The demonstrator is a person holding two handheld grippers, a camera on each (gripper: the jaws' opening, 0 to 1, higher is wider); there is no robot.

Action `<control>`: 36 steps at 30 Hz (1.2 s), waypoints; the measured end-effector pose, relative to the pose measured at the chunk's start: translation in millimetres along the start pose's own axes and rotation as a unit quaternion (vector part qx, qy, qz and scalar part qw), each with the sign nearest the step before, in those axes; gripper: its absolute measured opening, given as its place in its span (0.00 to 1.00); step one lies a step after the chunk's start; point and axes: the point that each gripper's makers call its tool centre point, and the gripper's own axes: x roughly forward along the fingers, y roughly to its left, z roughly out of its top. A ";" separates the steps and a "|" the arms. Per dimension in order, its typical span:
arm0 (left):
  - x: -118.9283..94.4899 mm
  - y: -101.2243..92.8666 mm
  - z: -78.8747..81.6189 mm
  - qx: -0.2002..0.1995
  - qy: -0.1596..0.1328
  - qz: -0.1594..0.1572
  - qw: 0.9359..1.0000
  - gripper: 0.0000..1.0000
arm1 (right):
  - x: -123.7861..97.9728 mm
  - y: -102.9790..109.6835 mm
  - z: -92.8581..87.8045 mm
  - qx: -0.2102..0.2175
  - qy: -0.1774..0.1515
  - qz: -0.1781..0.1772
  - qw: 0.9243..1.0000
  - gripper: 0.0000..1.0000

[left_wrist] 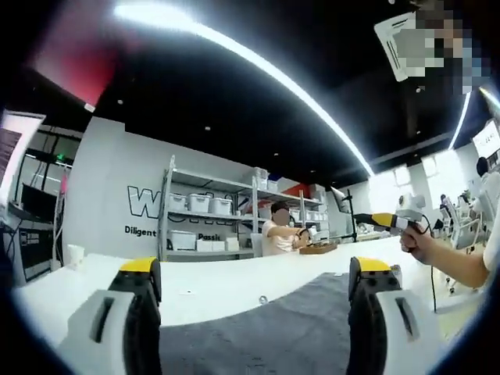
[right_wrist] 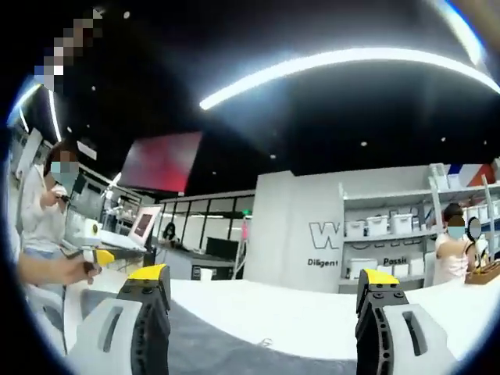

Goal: Open the folded towel by lifting each exposed corner and separating the folded layers until the towel lies flat within the target outline without major curled edges

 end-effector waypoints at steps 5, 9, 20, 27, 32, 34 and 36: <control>-7.0 2.0 4.9 0.027 0.014 0.010 0.999 0.99 | -8.8 6.6 -2.1 -0.030 0.017 -0.005 0.999 0.99; -14.2 -1.2 8.2 0.038 0.019 0.014 0.999 0.96 | -15.0 11.6 -3.9 -0.014 0.025 -0.003 1.000 0.99; -27.8 -21.5 38.7 0.059 -0.010 0.004 0.998 0.87 | -32.5 43.7 -0.5 -0.046 0.028 0.006 0.998 0.97; -40.4 -27.9 29.2 0.068 0.029 0.022 0.997 0.86 | -39.5 37.8 0.8 -0.030 0.024 -0.023 0.999 0.99; -47.2 -28.9 18.7 0.058 0.048 0.031 0.997 0.83 | -41.2 44.0 -3.6 -0.011 0.032 -0.008 0.999 0.99; -47.8 -29.3 15.6 0.052 0.050 0.029 0.997 0.84 | -44.1 45.6 -7.3 -0.007 0.040 -0.008 0.999 0.99; -48.5 -29.4 13.2 0.051 0.055 0.029 0.997 0.83 | -48.3 48.5 -10.6 -0.007 0.041 -0.009 0.999 0.99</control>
